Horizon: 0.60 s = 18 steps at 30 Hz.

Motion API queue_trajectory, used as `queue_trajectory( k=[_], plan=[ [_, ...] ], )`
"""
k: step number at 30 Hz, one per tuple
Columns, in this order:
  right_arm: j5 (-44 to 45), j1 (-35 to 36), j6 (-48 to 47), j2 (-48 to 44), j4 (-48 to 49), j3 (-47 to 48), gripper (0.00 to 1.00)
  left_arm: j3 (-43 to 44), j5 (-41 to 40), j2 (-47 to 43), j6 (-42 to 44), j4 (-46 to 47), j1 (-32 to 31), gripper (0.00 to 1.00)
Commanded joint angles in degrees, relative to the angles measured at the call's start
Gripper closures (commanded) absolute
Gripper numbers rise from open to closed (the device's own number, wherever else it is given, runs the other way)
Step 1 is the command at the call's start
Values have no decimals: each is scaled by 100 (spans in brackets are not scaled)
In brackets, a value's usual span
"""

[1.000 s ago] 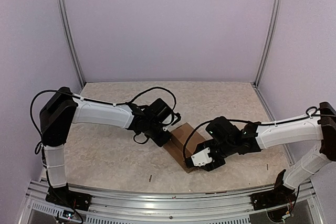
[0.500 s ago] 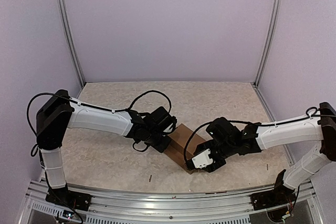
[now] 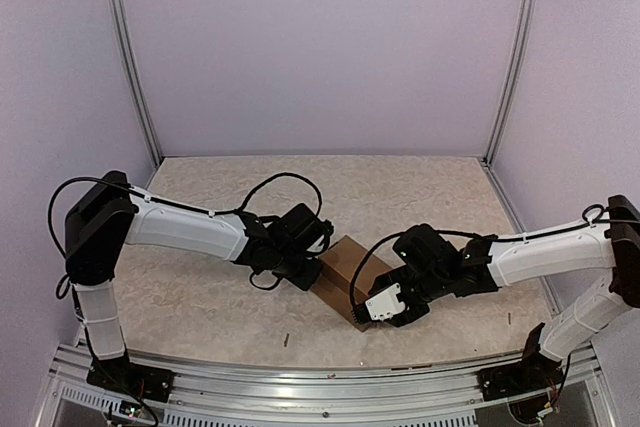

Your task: Fold the paper box

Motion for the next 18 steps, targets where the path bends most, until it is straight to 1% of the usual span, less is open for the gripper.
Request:
queue_trajectory(
  k=[1, 3, 10, 11, 14, 18],
  plan=[
    [3, 2, 2, 174, -501, -201, 41, -371, 411, -20, 231, 70, 110, 95],
    [4, 8, 8, 208, -496, -185, 41, -403, 461, -50, 289, 166, 129, 91],
    [45, 20, 41, 288, -533, -116, 42, -579, 766, -133, 431, 468, 263, 90],
    [47, 22, 45, 287, -541, -110, 42, -614, 775, -167, 447, 513, 263, 88],
    [47, 22, 54, 298, -559, -103, 42, -766, 738, -373, 451, 684, 278, 78],
    [55, 25, 63, 326, -561, -100, 42, -1146, 1027, -802, 398, 1149, 434, 69]
  ],
)
